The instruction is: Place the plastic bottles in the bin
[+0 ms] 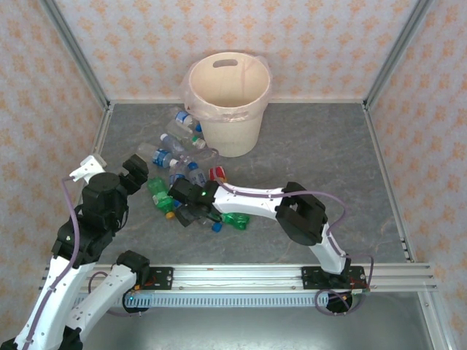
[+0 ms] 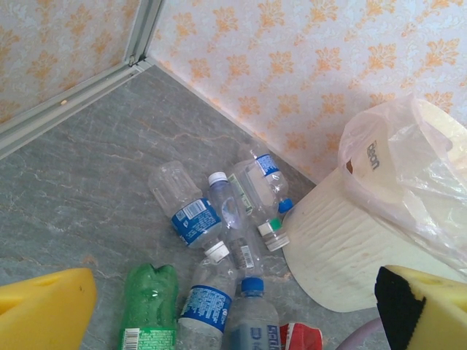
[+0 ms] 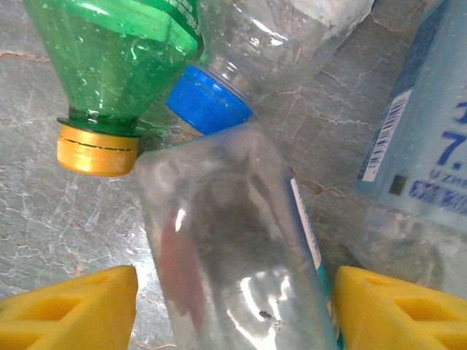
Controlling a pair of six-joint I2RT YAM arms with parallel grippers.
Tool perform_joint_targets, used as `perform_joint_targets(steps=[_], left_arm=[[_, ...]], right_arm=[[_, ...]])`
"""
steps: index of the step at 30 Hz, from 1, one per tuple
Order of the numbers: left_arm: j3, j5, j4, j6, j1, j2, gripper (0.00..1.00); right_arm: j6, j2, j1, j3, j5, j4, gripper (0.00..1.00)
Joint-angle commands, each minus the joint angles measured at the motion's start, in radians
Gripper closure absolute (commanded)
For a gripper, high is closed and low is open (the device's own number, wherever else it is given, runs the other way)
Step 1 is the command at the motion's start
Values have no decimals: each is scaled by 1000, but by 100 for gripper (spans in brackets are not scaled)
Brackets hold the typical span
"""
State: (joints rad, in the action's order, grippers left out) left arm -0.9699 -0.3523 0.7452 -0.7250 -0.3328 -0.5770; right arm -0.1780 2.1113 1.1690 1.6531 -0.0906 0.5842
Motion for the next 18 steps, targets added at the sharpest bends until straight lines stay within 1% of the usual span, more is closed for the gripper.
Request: perform_joint_targets(steps=[1,5,12,14,17,18], left_arm=[[-18,-16,19,15,6,12,1],[-16,-17,17,12,7,16,1],[-21,-10,24,12,6,19,1],[-22,-10,23,12,6,22,1],[-22,-6,19,9,6,22,1],[-23,-5,19,9,6,23,1]], right_arm=[[15,25,9,0,-1,38,29],[27,44,24,17,11,50,27],[28,75,27,31,14,54,28],[31,84,28,38,17,56,30],[37,95,29,53,16,64,37],[37,96,28,59,17,67,38]])
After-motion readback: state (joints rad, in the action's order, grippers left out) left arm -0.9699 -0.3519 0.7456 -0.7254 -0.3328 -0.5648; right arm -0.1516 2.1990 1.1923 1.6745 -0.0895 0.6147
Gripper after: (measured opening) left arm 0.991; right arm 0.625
